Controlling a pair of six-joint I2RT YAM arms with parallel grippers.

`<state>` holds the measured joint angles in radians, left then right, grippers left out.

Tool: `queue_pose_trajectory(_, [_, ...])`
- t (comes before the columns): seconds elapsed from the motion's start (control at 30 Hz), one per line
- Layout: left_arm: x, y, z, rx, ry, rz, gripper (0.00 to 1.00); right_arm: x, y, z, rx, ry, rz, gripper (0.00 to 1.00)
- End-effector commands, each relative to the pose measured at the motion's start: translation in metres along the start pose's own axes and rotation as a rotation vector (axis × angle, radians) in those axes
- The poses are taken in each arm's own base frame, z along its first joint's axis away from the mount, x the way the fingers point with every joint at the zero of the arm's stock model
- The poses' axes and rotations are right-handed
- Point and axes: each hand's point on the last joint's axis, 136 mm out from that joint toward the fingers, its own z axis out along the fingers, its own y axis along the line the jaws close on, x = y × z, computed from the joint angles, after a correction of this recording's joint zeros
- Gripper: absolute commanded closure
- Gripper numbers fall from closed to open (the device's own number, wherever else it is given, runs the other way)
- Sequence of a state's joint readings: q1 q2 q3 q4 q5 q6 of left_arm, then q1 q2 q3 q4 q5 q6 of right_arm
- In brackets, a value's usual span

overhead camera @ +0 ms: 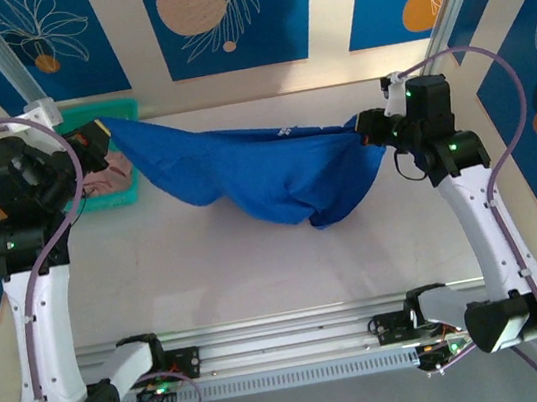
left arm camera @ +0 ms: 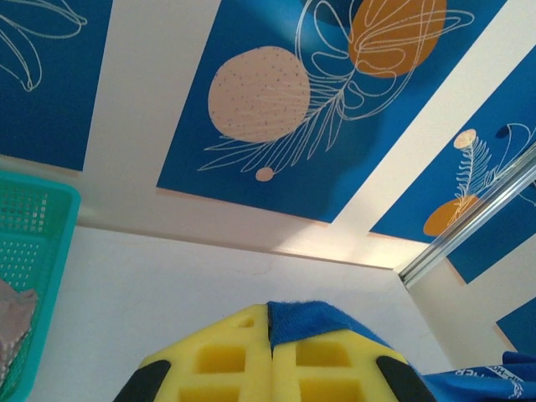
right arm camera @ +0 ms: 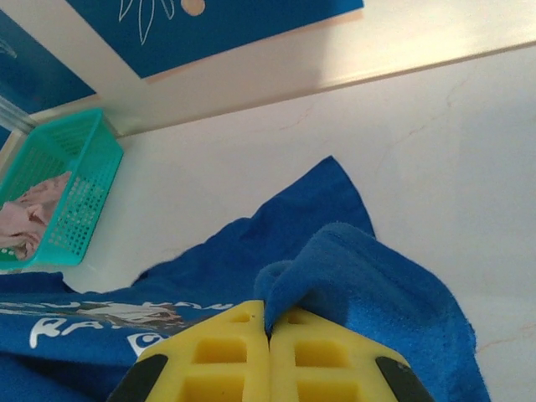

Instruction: Fold the inside-out t-shirt

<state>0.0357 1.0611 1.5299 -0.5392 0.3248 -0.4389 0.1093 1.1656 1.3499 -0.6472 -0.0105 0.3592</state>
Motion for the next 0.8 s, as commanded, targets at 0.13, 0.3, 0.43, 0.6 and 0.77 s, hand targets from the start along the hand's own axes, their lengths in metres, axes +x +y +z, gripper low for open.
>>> queue_pose_trajectory(0.13, [0.022,0.029,0.008,-0.096,0.046,0.02,1.0,0.051,0.01,0.079,-0.09,0.242,0.053,0.93])
queue_pose_trajectory(0.3, [0.064,0.086,0.014,-0.31,0.136,0.076,1.0,0.112,0.016,0.141,-0.093,0.449,0.036,0.79])
queue_pose_trajectory(0.43, [0.094,0.105,0.022,-0.345,0.209,0.078,1.0,0.142,0.001,0.15,-0.07,0.535,0.044,0.67])
queue_pose_trajectory(0.6, [0.118,0.111,0.027,-0.326,0.255,0.064,1.0,0.159,-0.022,0.139,-0.063,0.561,0.087,0.58])
queue_pose_trajectory(0.77, [0.123,0.112,0.03,-0.314,0.267,0.062,1.0,0.17,-0.033,0.157,-0.056,0.597,0.118,0.56])
